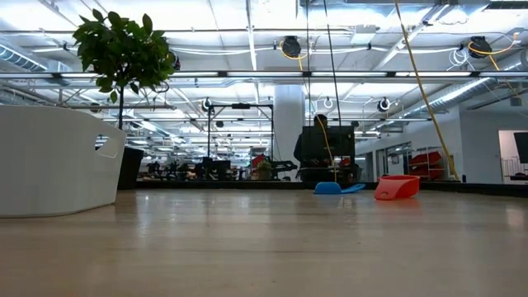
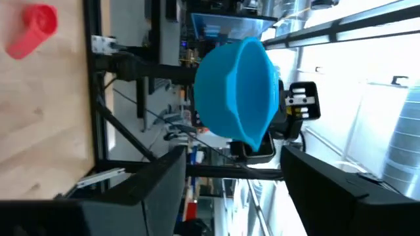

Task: Nest measuring cups in basket
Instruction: Stack the light blue measuring cup on top of the yellow measuring cup in the white bin

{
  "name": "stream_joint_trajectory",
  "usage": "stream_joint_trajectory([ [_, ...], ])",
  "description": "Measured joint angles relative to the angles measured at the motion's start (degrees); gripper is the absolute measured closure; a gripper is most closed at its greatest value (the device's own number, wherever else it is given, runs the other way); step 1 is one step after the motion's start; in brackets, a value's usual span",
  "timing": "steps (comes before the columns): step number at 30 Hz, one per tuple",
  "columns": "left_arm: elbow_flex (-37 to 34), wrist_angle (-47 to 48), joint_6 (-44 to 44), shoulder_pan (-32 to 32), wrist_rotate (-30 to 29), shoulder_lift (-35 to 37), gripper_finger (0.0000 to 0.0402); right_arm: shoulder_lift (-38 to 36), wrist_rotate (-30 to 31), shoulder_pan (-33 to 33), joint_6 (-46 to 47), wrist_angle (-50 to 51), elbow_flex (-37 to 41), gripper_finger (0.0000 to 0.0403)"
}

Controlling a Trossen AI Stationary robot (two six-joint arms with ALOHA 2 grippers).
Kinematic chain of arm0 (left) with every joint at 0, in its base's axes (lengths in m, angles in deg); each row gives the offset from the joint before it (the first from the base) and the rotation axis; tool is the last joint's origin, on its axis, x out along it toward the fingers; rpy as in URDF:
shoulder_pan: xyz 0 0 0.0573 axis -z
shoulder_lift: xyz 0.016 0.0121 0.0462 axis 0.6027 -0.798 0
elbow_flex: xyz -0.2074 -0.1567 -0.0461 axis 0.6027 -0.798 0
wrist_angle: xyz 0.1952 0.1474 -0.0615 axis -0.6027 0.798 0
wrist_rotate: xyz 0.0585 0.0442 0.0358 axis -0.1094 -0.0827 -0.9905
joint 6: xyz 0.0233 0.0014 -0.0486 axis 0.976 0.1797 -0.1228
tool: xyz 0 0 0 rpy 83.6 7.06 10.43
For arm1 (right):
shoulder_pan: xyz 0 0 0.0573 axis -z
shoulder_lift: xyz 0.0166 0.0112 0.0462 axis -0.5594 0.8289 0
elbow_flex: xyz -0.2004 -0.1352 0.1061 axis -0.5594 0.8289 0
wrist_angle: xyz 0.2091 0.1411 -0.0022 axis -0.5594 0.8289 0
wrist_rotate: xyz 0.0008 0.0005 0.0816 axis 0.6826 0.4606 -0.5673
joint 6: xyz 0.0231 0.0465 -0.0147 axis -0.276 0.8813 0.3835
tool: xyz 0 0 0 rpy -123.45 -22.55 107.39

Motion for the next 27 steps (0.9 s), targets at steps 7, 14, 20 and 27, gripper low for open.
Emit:
stream_joint_trajectory([
  [7, 0.00, 0.16, 1.14, -2.16, 0.02, 0.87, 0.0192, -0.43, -1.57, 0.73, -2.75, -1.75, -0.86, 0.0403],
  [14, 0.00, 1.29, 1.48, -5.50, 2.13, 0.28, 0.0206, -0.17, -4.71, 0.83, -3.10, -2.44, -0.86, 0.0403],
  [20, 0.00, 0.67, 1.51, -6.53, 3.93, -0.02, 0.0209, 0.38, -7.73, 0.79, -2.41, -1.78, -0.88, 0.0403],
  [27, 0.00, -0.68, 1.52, -7.04, 4.09, 0.11, 0.0211, 1.62, -7.61, 0.81, -2.00, -1.07, -0.88, 0.0403],
])
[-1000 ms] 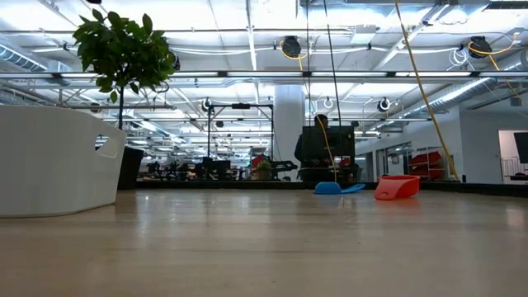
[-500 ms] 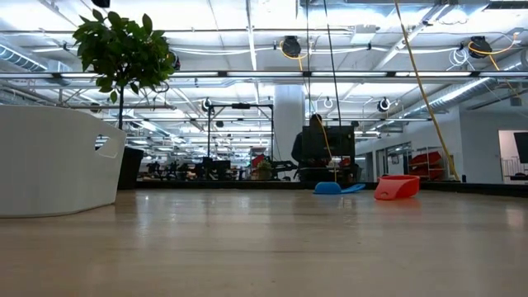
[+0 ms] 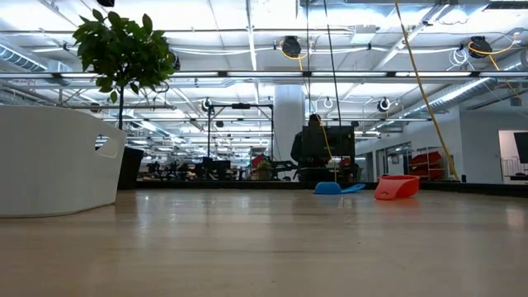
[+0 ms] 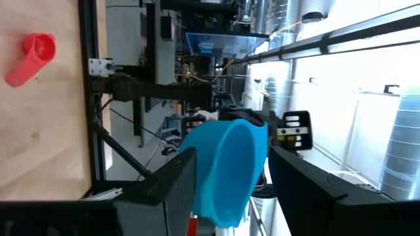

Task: Nest measuring cups in basket
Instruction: Stack the light blue measuring cup on top of the yellow measuring cup in the white bin

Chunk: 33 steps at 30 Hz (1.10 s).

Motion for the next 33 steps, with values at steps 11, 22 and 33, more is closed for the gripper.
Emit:
stream_joint_trajectory([
  [11, 0.00, -0.43, 0.75, -0.02, 3.58, 0.00, 0.0211, 0.25, -0.02, 0.00, -0.96, -0.92, 0.00, 0.0403],
  [22, 0.00, -0.43, 2.11, 0.00, 4.52, 0.00, 0.0211, 0.18, 0.34, -0.13, -1.82, -1.60, 0.00, 0.0403],
  [33, 0.00, -0.39, 2.77, 0.00, 7.43, 0.00, 0.0211, -0.06, 3.21, -0.77, -3.32, -1.58, 0.02, 0.0403],
])
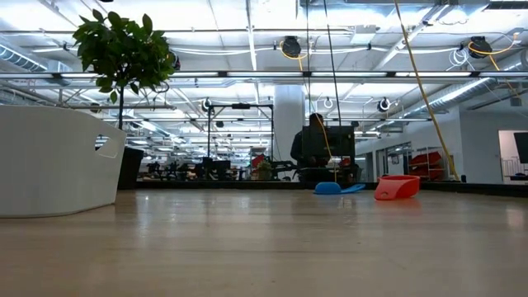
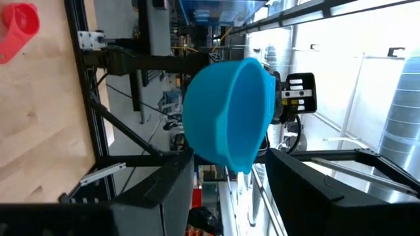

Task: Nest measuring cups in basket
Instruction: Stack the light blue measuring cup on top of the yellow measuring cup in the white bin

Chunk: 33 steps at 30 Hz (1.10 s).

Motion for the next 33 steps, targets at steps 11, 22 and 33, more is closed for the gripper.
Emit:
stream_joint_trajectory([
  [11, 0.00, 0.04, 0.19, 0.00, -0.04, 0.00, 0.0211, 0.00, 0.22, -2.52, 0.00, 0.02, 0.00, 0.0403],
  [22, 0.00, 0.04, 0.19, 0.00, 0.36, 0.00, 0.0211, 0.00, 1.74, -2.99, -0.14, 0.19, 0.00, 0.0403],
  [33, 0.00, 0.07, 0.89, 0.00, 1.44, 0.00, 0.0211, -0.04, 1.73, -3.01, 0.04, 0.03, 0.00, 0.0403],
])
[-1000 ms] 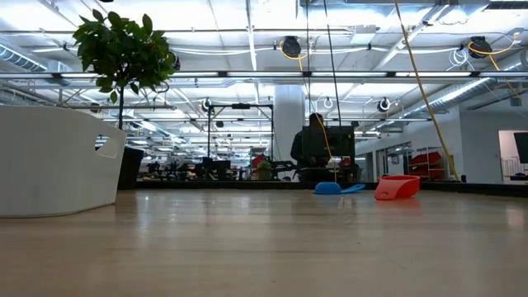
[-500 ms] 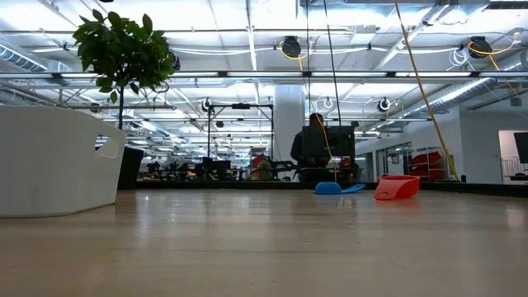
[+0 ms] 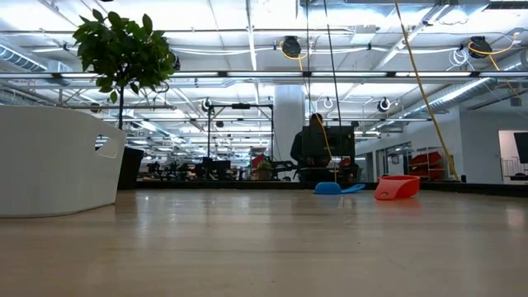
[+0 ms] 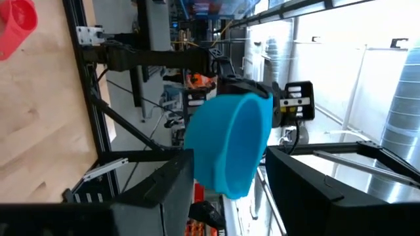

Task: Nest measuring cups in basket
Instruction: Stack the light blue measuring cup on top of the yellow measuring cup in the white bin

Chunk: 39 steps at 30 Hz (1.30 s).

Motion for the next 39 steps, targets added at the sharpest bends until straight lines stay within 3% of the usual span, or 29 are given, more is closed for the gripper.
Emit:
stream_joint_trajectory([
  [5, 0.00, -0.07, 2.10, 0.00, 0.09, 0.00, 0.0217, 0.00, -0.13, -0.09, 0.00, 0.04, 0.00, 0.0403],
  [19, 0.00, -0.13, 2.13, 0.02, 1.62, -0.17, 0.0307, 0.00, 1.44, 0.07, -0.89, 0.00, 0.00, 0.0403],
  [39, 0.00, -0.76, 3.34, 0.00, 1.50, -0.17, 0.0310, 0.00, 1.47, 0.09, -1.07, 0.05, 0.02, 0.0403],
])
